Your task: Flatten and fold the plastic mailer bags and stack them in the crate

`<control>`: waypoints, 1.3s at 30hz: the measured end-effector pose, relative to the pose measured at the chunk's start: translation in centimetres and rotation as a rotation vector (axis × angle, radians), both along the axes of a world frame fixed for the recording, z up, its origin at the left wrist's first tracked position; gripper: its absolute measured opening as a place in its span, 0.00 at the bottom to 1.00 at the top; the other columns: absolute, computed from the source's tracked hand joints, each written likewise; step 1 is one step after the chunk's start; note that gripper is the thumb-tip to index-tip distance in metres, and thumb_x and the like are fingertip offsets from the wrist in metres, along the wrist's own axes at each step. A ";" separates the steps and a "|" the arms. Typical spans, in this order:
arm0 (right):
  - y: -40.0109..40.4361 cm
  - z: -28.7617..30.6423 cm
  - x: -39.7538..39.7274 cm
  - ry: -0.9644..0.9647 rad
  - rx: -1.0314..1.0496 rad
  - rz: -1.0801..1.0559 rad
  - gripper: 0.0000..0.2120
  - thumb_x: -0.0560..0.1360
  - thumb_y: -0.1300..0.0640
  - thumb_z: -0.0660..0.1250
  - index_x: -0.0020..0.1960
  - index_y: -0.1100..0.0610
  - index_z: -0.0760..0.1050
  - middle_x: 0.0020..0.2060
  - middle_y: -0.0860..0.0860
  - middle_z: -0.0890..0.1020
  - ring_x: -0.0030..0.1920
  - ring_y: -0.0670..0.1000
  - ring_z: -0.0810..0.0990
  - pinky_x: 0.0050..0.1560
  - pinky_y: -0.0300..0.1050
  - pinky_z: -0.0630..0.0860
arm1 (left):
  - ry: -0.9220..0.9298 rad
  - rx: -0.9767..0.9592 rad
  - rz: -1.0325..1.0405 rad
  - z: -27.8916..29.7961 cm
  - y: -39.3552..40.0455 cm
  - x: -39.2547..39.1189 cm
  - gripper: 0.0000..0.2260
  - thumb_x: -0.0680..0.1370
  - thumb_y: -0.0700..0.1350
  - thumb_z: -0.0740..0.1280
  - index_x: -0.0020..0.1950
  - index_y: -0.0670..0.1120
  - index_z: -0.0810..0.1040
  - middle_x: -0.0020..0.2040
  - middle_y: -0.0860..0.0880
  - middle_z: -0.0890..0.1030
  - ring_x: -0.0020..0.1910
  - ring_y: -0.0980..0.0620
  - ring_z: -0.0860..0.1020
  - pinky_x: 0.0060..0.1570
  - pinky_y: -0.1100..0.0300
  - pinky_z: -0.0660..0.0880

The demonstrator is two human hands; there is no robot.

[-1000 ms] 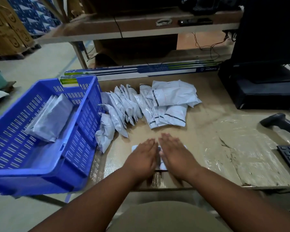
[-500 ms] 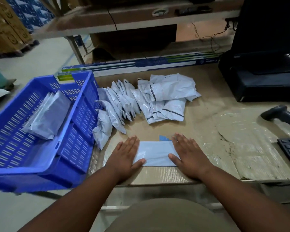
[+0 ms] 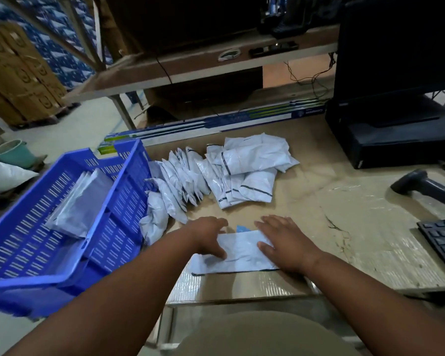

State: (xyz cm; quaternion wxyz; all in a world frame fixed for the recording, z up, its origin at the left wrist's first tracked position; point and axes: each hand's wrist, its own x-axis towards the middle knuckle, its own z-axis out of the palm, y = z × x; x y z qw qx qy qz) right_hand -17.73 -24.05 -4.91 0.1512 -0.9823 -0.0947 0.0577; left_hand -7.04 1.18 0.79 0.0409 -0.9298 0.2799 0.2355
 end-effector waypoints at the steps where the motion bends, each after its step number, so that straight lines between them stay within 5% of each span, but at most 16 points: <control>1: -0.1 0.1 0.0 -0.040 -0.039 0.033 0.31 0.82 0.38 0.57 0.83 0.46 0.60 0.82 0.50 0.62 0.83 0.55 0.57 0.82 0.61 0.51 | 0.054 0.005 0.014 0.3 -0.5 0.3 0.37 0.67 0.63 0.82 0.71 0.54 0.74 0.64 0.50 0.79 0.60 0.48 0.77 0.55 0.51 0.79; 5: -0.1 0.6 0.2 -0.263 -0.026 0.122 0.26 0.77 0.40 0.60 0.71 0.48 0.76 0.68 0.50 0.77 0.69 0.58 0.74 0.72 0.58 0.69 | 0.081 0.057 -0.027 1.5 -2.0 1.5 0.25 0.69 0.63 0.81 0.55 0.48 0.81 0.50 0.50 0.79 0.47 0.49 0.76 0.40 0.55 0.70; 8: 0.4 2.3 0.7 -0.332 0.009 0.124 0.19 0.77 0.41 0.59 0.63 0.47 0.78 0.58 0.47 0.78 0.59 0.56 0.76 0.60 0.55 0.74 | 0.107 0.057 -0.020 3.1 -1.9 1.9 0.24 0.72 0.66 0.78 0.43 0.48 0.76 0.41 0.51 0.75 0.40 0.50 0.71 0.38 0.53 0.66; 19: 8.7 10.9 7.9 -0.603 0.100 0.366 0.16 0.80 0.40 0.57 0.58 0.46 0.78 0.55 0.47 0.76 0.57 0.54 0.74 0.56 0.55 0.71 | -0.022 0.027 0.263 17.0 5.6 4.9 0.18 0.74 0.58 0.79 0.51 0.45 0.83 0.50 0.45 0.84 0.47 0.47 0.80 0.50 0.51 0.78; 27: 20.7 17.2 14.6 -0.666 0.054 0.485 0.21 0.77 0.35 0.60 0.63 0.45 0.77 0.60 0.46 0.76 0.63 0.52 0.73 0.65 0.54 0.67 | -0.067 -0.082 0.435 23.7 18.6 10.2 0.10 0.74 0.52 0.80 0.41 0.52 0.82 0.40 0.52 0.81 0.40 0.51 0.78 0.41 0.56 0.76; 32: 28.3 18.0 18.7 -0.656 0.055 0.490 0.20 0.77 0.36 0.63 0.64 0.45 0.78 0.59 0.45 0.77 0.62 0.53 0.75 0.63 0.56 0.69 | -0.180 -0.065 0.508 23.3 28.5 13.4 0.11 0.72 0.55 0.80 0.47 0.50 0.85 0.44 0.50 0.85 0.44 0.47 0.82 0.47 0.53 0.79; 39: 33.5 14.9 22.4 -0.542 0.082 0.376 0.18 0.79 0.38 0.60 0.63 0.43 0.79 0.57 0.42 0.78 0.59 0.51 0.76 0.58 0.53 0.70 | -0.190 -0.094 0.604 15.7 35.3 17.4 0.14 0.72 0.51 0.80 0.43 0.48 0.78 0.45 0.45 0.82 0.38 0.46 0.81 0.34 0.55 0.74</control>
